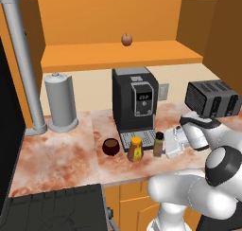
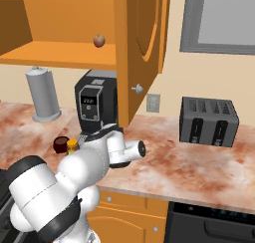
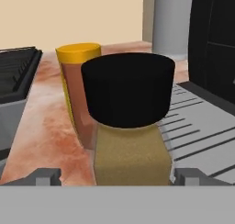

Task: Pick the cinnamon and honey bottle from the cabinet and place them next to the mug.

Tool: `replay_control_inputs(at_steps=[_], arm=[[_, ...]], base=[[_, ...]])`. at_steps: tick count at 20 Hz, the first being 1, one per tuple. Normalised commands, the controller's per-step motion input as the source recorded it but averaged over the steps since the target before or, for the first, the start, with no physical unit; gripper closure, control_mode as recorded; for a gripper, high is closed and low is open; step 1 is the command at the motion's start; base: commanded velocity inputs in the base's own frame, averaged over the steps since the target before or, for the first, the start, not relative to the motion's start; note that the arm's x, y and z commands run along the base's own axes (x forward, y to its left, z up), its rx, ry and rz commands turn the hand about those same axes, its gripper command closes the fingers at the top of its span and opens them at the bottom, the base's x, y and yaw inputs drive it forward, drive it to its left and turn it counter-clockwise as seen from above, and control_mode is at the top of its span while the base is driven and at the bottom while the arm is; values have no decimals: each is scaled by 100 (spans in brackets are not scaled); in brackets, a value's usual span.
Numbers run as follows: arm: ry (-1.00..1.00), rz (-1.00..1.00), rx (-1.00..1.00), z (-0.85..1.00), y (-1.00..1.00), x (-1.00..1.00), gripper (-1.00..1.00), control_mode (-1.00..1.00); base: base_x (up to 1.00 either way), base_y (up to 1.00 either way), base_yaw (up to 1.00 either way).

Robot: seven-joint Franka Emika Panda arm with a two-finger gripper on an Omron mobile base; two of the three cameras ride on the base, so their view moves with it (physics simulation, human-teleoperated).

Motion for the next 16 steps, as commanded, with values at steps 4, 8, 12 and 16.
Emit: replay_control_inputs(at_steps=[4, 8, 12, 16], arm=[[0, 0, 0, 7, 0, 35, -100, -100], [0, 0, 0, 19, 0, 9, -100, -100], [0, 0, 0, 31, -5, 0, -100, -100], [-1, 0, 0, 38, -7, 0, -100, -100]], base=[[0, 0, 0], [0, 0, 0], [0, 0, 0], [0, 0, 0]])
